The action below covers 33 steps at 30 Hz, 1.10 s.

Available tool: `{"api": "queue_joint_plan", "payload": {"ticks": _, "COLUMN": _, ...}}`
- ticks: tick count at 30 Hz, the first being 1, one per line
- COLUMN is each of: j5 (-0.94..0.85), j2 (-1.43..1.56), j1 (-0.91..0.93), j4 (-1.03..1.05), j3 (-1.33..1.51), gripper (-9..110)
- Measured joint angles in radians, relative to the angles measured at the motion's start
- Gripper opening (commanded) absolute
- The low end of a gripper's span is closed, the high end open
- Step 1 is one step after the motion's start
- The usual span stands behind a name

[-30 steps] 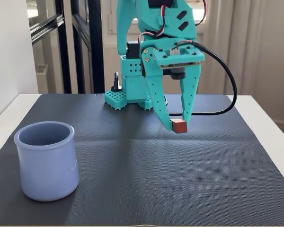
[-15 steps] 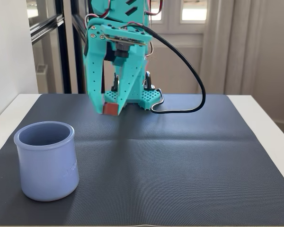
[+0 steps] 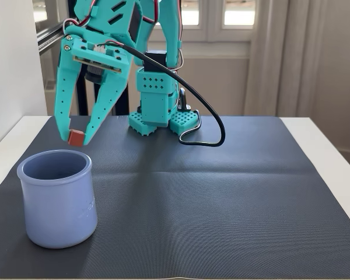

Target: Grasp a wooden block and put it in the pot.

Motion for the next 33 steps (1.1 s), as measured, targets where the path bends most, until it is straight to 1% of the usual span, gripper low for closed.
{"api": "queue_joint_plan", "payload": {"ticks": 7, "j5": -0.055, "j2": 0.0, "j1": 0.048, "j4": 0.0, "j3": 0.0, "gripper": 6}}
{"api": "queue_joint_plan", "payload": {"ticks": 14, "j5": -0.074, "j2": 0.0, "j1": 0.051, "j4": 0.0, "j3": 0.0, "gripper": 7}}
{"api": "queue_joint_plan", "payload": {"ticks": 18, "j5": -0.074, "j2": 0.0, "j1": 0.051, "j4": 0.0, "j3": 0.0, "gripper": 17}}
{"api": "queue_joint_plan", "payload": {"ticks": 20, "j5": -0.074, "j2": 0.0, "j1": 0.051, "j4": 0.0, "j3": 0.0, "gripper": 18}}
{"api": "queue_joint_plan", "payload": {"ticks": 22, "j5": -0.074, "j2": 0.0, "j1": 0.051, "j4": 0.0, "j3": 0.0, "gripper": 15}}
{"api": "queue_joint_plan", "payload": {"ticks": 25, "j5": -0.075, "j2": 0.0, "j1": 0.049, "j4": 0.0, "j3": 0.0, "gripper": 3}}
{"api": "queue_joint_plan", "payload": {"ticks": 26, "j5": -0.081, "j2": 0.0, "j1": 0.049, "j4": 0.0, "j3": 0.0, "gripper": 1}}
{"api": "queue_joint_plan", "payload": {"ticks": 30, "j5": -0.146, "j2": 0.003, "j1": 0.032, "j4": 0.0, "j3": 0.0, "gripper": 0}}
{"api": "queue_joint_plan", "payload": {"ticks": 33, "j5": -0.255, "j2": 0.061, "j1": 0.014, "j4": 0.0, "j3": 0.003, "gripper": 0}}
